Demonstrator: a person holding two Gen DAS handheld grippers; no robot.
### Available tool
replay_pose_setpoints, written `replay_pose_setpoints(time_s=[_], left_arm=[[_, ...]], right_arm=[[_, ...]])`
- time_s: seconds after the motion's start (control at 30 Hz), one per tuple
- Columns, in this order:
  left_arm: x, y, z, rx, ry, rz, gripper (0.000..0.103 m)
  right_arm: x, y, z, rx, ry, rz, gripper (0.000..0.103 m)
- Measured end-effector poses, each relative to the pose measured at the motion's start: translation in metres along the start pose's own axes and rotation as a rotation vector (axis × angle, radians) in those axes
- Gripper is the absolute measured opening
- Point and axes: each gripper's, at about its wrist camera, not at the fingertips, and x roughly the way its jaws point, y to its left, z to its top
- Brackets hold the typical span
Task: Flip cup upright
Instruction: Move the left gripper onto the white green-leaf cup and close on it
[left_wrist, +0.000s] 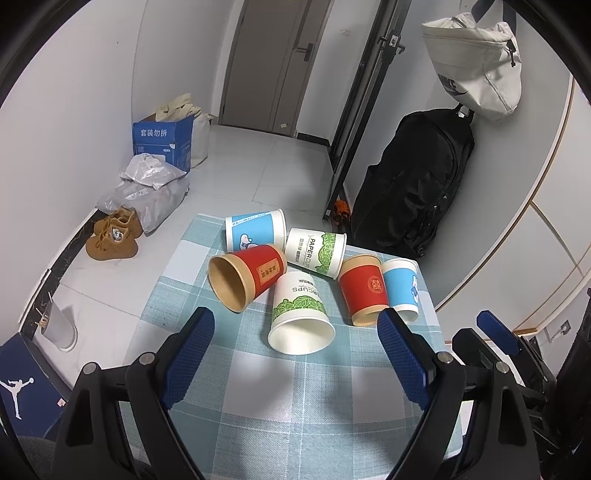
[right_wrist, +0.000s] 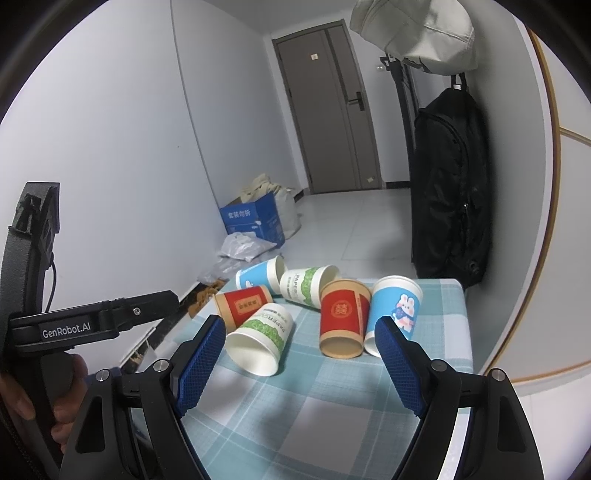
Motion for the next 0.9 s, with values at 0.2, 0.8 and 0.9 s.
replay_pose_setpoints(time_s=[0.2,0.8,0.9], left_arm=[[0.01,0.003,0.0,-0.014,0.047,-0.02,0.087],[0.117,0.003,0.019,-0.054,0.359,-0.033,0.087],[0.128,0.003,0.017,-0.027,0.39,-0.021,0.087]], right_arm=[[-0.001,-0.001,0.002,0.025,0.004,0.016,0.083],[0.024,-0.026,0.009,0.07,0.128,-0.053,0.084],[0.029,-0.034,0.01,0.102,0.154,-0.052,0.084]])
